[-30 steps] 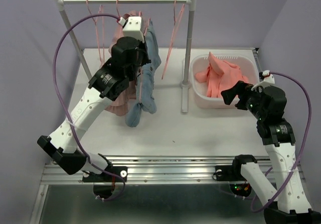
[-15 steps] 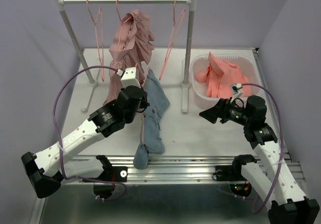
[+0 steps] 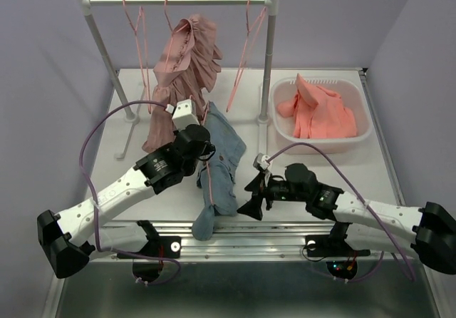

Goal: Remove the skirt from the hanger

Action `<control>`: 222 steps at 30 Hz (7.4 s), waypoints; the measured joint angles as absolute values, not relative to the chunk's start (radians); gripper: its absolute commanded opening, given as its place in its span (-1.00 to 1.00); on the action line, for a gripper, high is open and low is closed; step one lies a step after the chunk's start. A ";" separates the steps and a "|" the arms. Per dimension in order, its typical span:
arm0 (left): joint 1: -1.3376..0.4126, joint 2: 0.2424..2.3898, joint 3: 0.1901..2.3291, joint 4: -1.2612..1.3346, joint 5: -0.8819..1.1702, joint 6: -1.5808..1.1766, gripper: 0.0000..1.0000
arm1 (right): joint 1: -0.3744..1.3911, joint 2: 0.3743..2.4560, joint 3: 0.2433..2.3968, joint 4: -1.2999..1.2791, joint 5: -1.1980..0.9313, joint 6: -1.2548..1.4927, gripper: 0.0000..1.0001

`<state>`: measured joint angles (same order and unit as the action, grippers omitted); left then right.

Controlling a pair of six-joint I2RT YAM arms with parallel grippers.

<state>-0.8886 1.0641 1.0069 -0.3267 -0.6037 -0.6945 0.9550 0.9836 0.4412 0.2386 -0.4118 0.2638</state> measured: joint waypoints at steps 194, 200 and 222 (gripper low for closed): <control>-0.631 1.856 2.161 -0.183 -0.525 0.245 -1.00 | 0.034 0.835 1.094 -0.374 0.018 0.427 1.00; -0.588 1.880 2.167 -0.184 -0.506 0.238 -1.00 | 0.034 0.827 1.062 -0.374 0.018 0.427 1.00; -0.563 1.880 2.115 -0.183 -0.466 0.154 -1.00 | 0.034 0.824 1.060 -0.374 0.019 0.426 1.00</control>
